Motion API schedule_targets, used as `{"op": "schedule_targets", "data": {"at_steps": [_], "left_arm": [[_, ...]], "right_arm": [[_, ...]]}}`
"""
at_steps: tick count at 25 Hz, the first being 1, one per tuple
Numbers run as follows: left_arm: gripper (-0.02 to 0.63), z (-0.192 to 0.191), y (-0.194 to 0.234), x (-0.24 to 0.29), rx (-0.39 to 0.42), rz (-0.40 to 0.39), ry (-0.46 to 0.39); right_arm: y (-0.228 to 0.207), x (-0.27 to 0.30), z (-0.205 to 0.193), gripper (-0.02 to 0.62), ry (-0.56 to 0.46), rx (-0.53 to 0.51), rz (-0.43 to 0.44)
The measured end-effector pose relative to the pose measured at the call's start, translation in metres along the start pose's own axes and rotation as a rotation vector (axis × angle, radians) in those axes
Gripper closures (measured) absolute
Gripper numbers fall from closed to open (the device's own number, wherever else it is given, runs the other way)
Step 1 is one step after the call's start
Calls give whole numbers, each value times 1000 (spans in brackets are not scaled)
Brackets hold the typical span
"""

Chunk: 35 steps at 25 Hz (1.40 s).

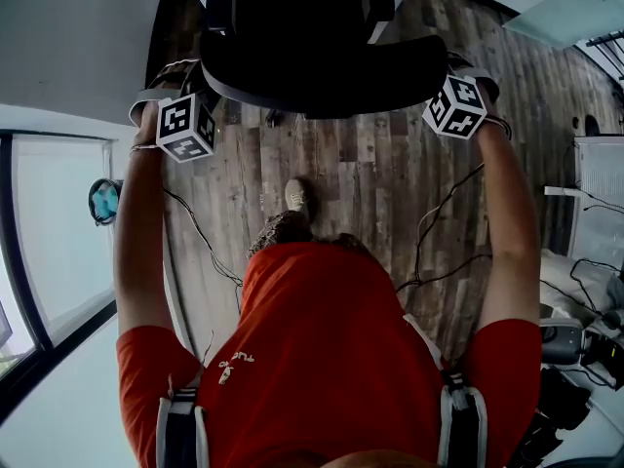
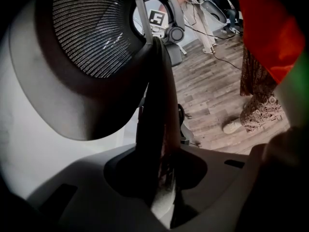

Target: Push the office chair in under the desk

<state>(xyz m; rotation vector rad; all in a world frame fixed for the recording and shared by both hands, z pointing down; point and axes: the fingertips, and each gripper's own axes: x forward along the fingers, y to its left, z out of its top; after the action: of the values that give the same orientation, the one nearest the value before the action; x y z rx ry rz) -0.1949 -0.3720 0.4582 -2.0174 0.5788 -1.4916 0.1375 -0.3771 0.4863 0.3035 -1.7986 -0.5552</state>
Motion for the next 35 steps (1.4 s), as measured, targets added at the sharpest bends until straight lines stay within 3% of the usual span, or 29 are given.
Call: {"op": "schedule_targets", "data": {"at_steps": [15, 35], "left_arm": [[497, -23, 67, 56, 29, 26, -28], [494, -36, 145, 126, -10, 4, 24]], "right_arm": [[-83, 38, -3, 446, 28, 39, -20], [-174, 93, -40, 446, 9, 25, -12]]}}
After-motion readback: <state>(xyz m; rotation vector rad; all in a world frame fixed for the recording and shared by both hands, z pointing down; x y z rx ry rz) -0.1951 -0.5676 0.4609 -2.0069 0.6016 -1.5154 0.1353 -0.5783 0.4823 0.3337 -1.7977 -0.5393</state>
